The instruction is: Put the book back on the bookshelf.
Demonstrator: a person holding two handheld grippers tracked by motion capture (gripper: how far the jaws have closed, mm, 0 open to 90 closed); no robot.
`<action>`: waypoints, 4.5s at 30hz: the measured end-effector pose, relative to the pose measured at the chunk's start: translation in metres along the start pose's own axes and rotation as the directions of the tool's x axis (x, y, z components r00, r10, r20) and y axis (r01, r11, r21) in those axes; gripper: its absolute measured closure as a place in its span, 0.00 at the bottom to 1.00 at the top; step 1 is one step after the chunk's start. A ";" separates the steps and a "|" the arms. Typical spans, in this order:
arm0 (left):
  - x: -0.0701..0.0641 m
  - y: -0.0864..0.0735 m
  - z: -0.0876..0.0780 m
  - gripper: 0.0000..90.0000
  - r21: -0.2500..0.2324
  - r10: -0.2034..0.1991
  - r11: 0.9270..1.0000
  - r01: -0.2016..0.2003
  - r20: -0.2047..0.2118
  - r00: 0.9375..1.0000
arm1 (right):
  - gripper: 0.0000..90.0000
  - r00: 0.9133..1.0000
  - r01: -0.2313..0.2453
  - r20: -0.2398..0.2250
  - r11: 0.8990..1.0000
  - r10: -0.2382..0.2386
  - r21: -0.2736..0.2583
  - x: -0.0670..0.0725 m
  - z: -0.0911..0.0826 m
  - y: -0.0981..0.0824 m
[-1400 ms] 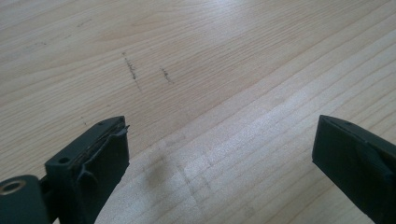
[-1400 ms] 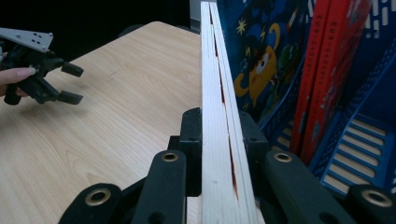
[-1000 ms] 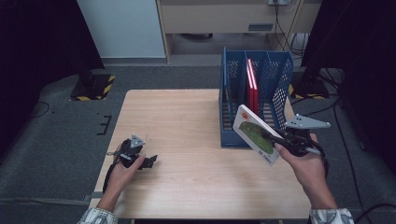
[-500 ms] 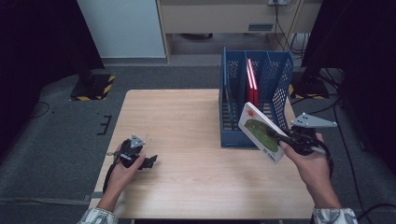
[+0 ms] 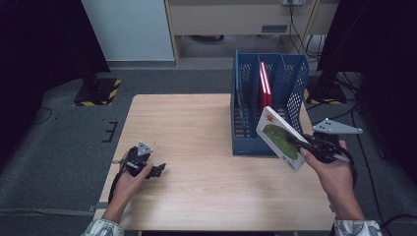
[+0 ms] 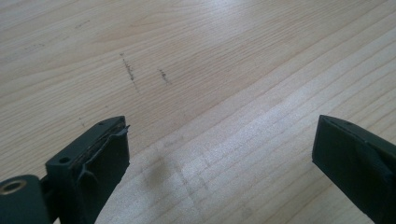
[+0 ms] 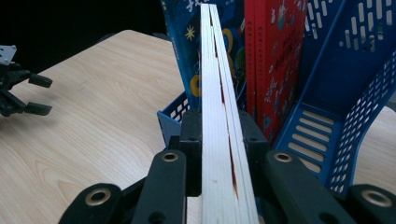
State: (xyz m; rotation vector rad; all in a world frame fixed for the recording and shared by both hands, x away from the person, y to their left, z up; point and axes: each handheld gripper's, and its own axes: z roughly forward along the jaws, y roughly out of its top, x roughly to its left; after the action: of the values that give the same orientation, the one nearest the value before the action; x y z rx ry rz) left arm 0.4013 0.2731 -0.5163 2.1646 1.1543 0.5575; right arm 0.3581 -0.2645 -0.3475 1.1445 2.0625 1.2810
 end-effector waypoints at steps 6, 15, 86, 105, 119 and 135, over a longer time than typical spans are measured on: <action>0.000 0.000 0.000 0.04 -0.005 -0.004 1.000 0.004 0.000 1.000 | 0.85 1.000 -0.001 0.008 1.000 0.001 0.002 -0.002 0.000 0.000; 0.000 0.000 0.000 0.04 -0.005 -0.005 1.000 0.005 0.000 1.000 | 0.85 1.000 0.002 0.023 1.000 -0.002 0.004 -0.007 -0.002 0.003; 0.001 0.001 -0.001 0.04 -0.016 -0.002 1.000 0.002 -0.004 1.000 | 0.85 0.962 -0.114 0.252 0.993 0.102 0.030 -0.079 0.030 0.036; 0.003 0.001 -0.001 0.04 -0.016 -0.002 1.000 0.002 -0.004 1.000 | 0.85 0.941 -0.172 0.298 0.985 0.159 0.016 -0.097 0.067 0.047; 0.002 0.001 0.000 0.04 -0.017 -0.005 1.000 0.004 -0.003 1.000 | 0.85 0.931 -0.193 0.320 0.981 0.176 0.025 -0.103 0.080 0.045; 0.003 0.001 -0.001 0.04 -0.021 -0.007 1.000 0.007 -0.002 1.000 | 0.85 0.928 -0.194 0.330 0.980 0.172 0.037 -0.103 0.096 0.047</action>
State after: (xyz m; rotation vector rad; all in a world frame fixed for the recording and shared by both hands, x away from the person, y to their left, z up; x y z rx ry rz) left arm 0.4032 0.2756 -0.5148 2.1424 1.1520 0.5669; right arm 0.5037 -0.2905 -0.3559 1.4998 1.8001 1.0228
